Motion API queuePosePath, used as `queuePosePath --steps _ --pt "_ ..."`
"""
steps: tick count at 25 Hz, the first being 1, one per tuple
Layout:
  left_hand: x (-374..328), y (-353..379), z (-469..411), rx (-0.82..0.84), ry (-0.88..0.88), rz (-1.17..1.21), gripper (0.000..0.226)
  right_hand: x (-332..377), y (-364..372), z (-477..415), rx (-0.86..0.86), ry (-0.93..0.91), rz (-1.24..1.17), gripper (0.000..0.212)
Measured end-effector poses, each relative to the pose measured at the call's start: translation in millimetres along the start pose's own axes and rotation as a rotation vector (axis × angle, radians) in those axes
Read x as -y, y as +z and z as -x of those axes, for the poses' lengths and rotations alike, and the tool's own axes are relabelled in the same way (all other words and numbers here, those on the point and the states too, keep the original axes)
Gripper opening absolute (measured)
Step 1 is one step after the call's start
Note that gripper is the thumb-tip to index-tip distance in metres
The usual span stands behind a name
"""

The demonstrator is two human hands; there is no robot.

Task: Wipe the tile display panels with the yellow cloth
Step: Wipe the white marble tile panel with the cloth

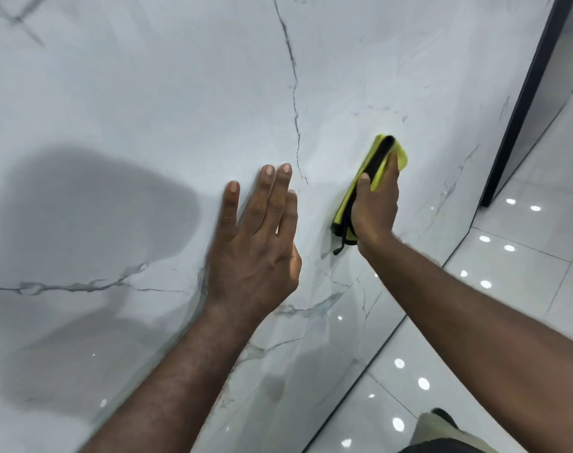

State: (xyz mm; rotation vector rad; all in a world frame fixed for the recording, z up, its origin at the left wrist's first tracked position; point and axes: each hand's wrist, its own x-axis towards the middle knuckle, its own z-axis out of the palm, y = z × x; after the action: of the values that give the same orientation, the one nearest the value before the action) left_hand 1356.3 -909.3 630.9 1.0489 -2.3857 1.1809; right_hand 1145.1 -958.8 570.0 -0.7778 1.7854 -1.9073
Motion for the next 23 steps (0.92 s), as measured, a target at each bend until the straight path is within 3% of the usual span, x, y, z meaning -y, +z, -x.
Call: queuePosePath --steps 2,3,4,6,7,10,11,13,14,17,18,21,23 --pt "2.3 1.9 -3.8 -0.001 0.004 0.004 0.070 2.2 -2.2 14.1 0.055 -0.345 0.073 0.065" --pt "2.3 2.6 -5.0 -0.006 0.004 0.011 0.070 -3.2 -1.1 10.7 0.051 -0.428 0.084 0.065" --pt "1.1 3.4 -6.3 -0.013 0.006 0.012 0.070 -5.2 -2.0 2.2 0.049 -0.361 0.051 0.064" --pt "-3.5 5.7 -11.9 -0.034 0.014 -0.004 0.070 -6.1 -6.4 -15.5 0.016 0.016 -0.047 0.064" --pt "-6.3 6.8 -16.1 -0.043 0.012 -0.004 0.071 -2.6 -10.4 -15.9 0.010 0.044 -0.017 0.065" --pt "-14.4 12.9 -27.4 -0.046 -0.003 0.013 0.071 -9.9 -19.6 -12.3 0.069 -0.349 0.095 0.065" --pt "-17.1 14.2 -29.3 -0.045 -0.005 0.010 0.071 -14.7 -20.6 -21.5 0.061 -0.317 0.103 0.064" --pt "-23.4 16.2 -31.8 -0.031 -0.007 0.001 0.071 -18.3 -22.5 -38.8 0.030 0.029 0.021 0.065" --pt "-26.6 17.9 -33.4 -0.024 -0.007 -0.005 0.071 -17.0 -23.5 -40.3 0.017 0.085 0.018 0.066" --pt "-38.2 24.6 -45.9 0.007 0.008 -0.022 0.070 -28.6 -26.9 -31.6 0.034 -0.219 0.067 0.065" --pt "-42.3 26.7 -49.8 0.016 0.020 -0.030 0.069 -42.1 -27.1 -35.4 0.019 -0.182 0.076 0.064" --pt "-56.6 36.2 -64.2 0.037 0.054 -0.055 0.067 -78.8 -30.1 -49.6 0.006 0.329 -0.016 0.066" --pt "-68.9 45.3 -74.3 0.043 0.082 -0.064 0.062 -96.4 -36.4 -45.6 0.029 0.222 0.015 0.067"
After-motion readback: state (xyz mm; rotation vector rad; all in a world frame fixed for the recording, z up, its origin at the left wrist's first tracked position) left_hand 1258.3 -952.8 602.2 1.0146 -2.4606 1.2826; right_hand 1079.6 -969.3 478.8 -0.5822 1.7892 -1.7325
